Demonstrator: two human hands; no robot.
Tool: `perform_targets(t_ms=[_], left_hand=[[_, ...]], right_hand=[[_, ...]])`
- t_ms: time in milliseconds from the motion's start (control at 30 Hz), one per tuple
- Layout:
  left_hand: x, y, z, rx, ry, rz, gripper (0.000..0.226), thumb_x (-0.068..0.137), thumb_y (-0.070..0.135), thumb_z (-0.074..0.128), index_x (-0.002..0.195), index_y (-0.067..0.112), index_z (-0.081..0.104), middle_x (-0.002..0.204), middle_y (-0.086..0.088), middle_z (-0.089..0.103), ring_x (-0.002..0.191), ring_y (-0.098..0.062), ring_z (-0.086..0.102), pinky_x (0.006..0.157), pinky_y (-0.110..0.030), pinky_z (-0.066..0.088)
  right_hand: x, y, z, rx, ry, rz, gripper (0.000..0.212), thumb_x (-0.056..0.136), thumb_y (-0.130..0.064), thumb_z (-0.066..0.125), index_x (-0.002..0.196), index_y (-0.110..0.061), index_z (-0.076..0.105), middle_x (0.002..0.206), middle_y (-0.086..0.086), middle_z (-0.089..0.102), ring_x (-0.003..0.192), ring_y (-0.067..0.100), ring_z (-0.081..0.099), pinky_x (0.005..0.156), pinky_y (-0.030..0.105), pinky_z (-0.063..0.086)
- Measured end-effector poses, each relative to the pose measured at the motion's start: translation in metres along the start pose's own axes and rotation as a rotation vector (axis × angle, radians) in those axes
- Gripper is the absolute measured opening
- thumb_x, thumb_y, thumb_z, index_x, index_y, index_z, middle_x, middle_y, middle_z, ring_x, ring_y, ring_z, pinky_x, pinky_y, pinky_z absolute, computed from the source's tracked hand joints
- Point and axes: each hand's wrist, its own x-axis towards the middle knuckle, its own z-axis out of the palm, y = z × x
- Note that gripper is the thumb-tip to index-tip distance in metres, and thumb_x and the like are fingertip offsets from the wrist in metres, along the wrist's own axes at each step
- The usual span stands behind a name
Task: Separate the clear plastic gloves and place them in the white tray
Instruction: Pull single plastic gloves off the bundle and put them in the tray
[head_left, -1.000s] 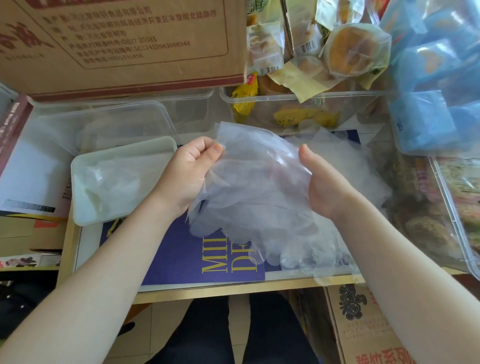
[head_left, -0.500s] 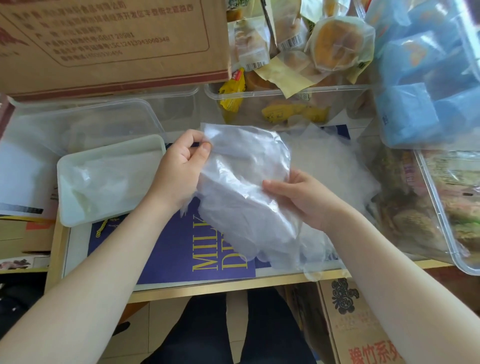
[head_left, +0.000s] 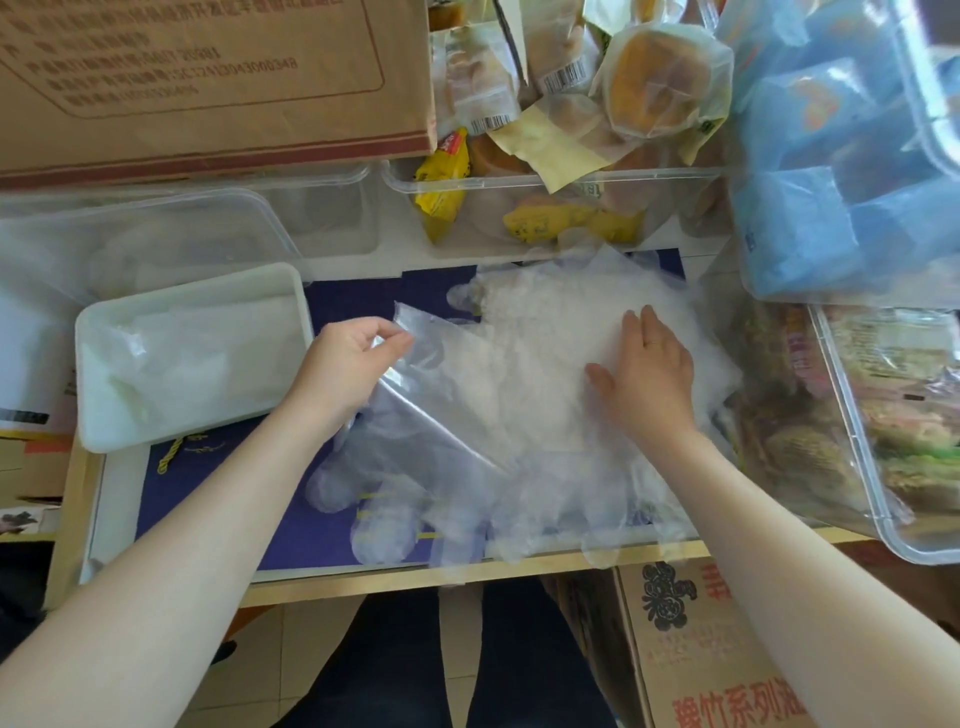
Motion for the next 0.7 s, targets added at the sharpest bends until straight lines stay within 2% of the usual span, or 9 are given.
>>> perform_targets(t_ms=[67, 133, 200, 333, 400, 467, 533, 600, 700], left_hand=[[-0.002, 0.004, 0.003, -0.049, -0.043, 0.05, 0.021, 0.088, 0.024, 0.064, 0.07, 0.036, 0.068, 0.072, -0.004, 0.062, 0.063, -0.02, 0.048, 0.065, -0.032, 0.04], [-0.006, 0.009, 0.005, -0.083, -0.101, 0.096, 0.028, 0.088, 0.02, 0.064, 0.071, 0.042, 0.069, 0.072, 0.01, 0.067, 0.07, -0.01, 0.056, 0.074, -0.031, 0.044], [-0.01, 0.012, 0.006, -0.113, -0.19, 0.134, 0.029, 0.086, 0.016, 0.065, 0.073, 0.041, 0.07, 0.073, 0.016, 0.069, 0.074, -0.004, 0.06, 0.082, -0.029, 0.046], [-0.02, 0.019, 0.005, -0.124, -0.268, 0.226, 0.036, 0.085, 0.009, 0.065, 0.072, 0.041, 0.071, 0.072, 0.019, 0.068, 0.071, 0.005, 0.059, 0.076, -0.011, 0.043], [-0.023, 0.024, 0.004, -0.114, -0.267, 0.272, 0.037, 0.085, 0.009, 0.065, 0.071, 0.042, 0.071, 0.071, 0.021, 0.067, 0.071, 0.007, 0.058, 0.073, -0.006, 0.04], [-0.025, 0.031, 0.005, -0.102, -0.284, 0.376, 0.025, 0.083, 0.017, 0.066, 0.073, 0.038, 0.07, 0.079, 0.021, 0.065, 0.078, 0.005, 0.057, 0.077, -0.007, 0.039], [-0.025, 0.039, 0.007, -0.044, -0.276, 0.485, 0.012, 0.083, 0.026, 0.067, 0.076, 0.035, 0.07, 0.103, 0.026, 0.06, 0.099, 0.004, 0.056, 0.087, -0.007, 0.036], [-0.025, 0.047, 0.009, 0.025, -0.246, 0.541, 0.005, 0.084, 0.031, 0.065, 0.082, 0.033, 0.07, 0.128, 0.03, 0.046, 0.12, 0.004, 0.047, 0.096, -0.005, 0.031], [-0.025, 0.06, 0.015, 0.096, -0.228, 0.648, 0.007, 0.086, 0.029, 0.065, 0.084, 0.027, 0.072, 0.138, 0.022, 0.038, 0.129, 0.003, 0.039, 0.103, -0.01, 0.029]], right_hand=[[0.005, 0.003, 0.006, 0.001, -0.035, 0.051, 0.072, 0.095, -0.039, 0.044, 0.148, -0.006, 0.008, 0.157, 0.012, 0.007, 0.143, 0.028, 0.01, 0.113, 0.042, 0.012], [0.008, 0.004, 0.012, -0.001, 0.009, 0.058, 0.064, 0.094, -0.038, 0.047, 0.145, -0.009, 0.022, 0.153, 0.011, 0.022, 0.137, 0.03, 0.022, 0.106, 0.043, 0.021], [0.009, 0.005, 0.013, -0.012, 0.111, 0.027, 0.048, 0.094, -0.032, 0.049, 0.137, -0.013, 0.039, 0.142, 0.009, 0.039, 0.126, 0.03, 0.036, 0.099, 0.041, 0.027], [0.009, 0.005, 0.011, 0.015, 0.268, -0.024, 0.026, 0.095, -0.026, 0.046, 0.111, -0.013, 0.063, 0.111, 0.011, 0.058, 0.103, 0.03, 0.048, 0.083, 0.036, 0.029], [0.008, 0.004, 0.005, 0.171, 0.35, -0.099, 0.021, 0.092, -0.023, 0.053, 0.096, -0.01, 0.069, 0.09, 0.012, 0.06, 0.088, 0.034, 0.053, 0.076, 0.035, 0.03], [0.004, 0.001, -0.007, 0.351, 0.434, -0.225, 0.015, 0.085, -0.019, 0.06, 0.084, -0.009, 0.071, 0.075, 0.009, 0.057, 0.074, 0.034, 0.053, 0.068, 0.04, 0.042], [-0.003, -0.006, -0.021, 0.467, 0.455, -0.342, 0.01, 0.081, -0.018, 0.064, 0.08, -0.009, 0.068, 0.081, 0.007, 0.057, 0.079, 0.028, 0.052, 0.067, 0.045, 0.046], [-0.011, -0.014, -0.031, 0.529, 0.424, -0.462, 0.012, 0.08, -0.021, 0.066, 0.078, -0.01, 0.063, 0.103, 0.007, 0.057, 0.1, 0.024, 0.048, 0.082, 0.043, 0.044], [-0.021, -0.026, -0.047, 0.618, 0.322, -0.606, 0.016, 0.081, -0.034, 0.058, 0.077, -0.021, 0.048, 0.124, 0.002, 0.051, 0.119, 0.025, 0.046, 0.097, 0.041, 0.036]])
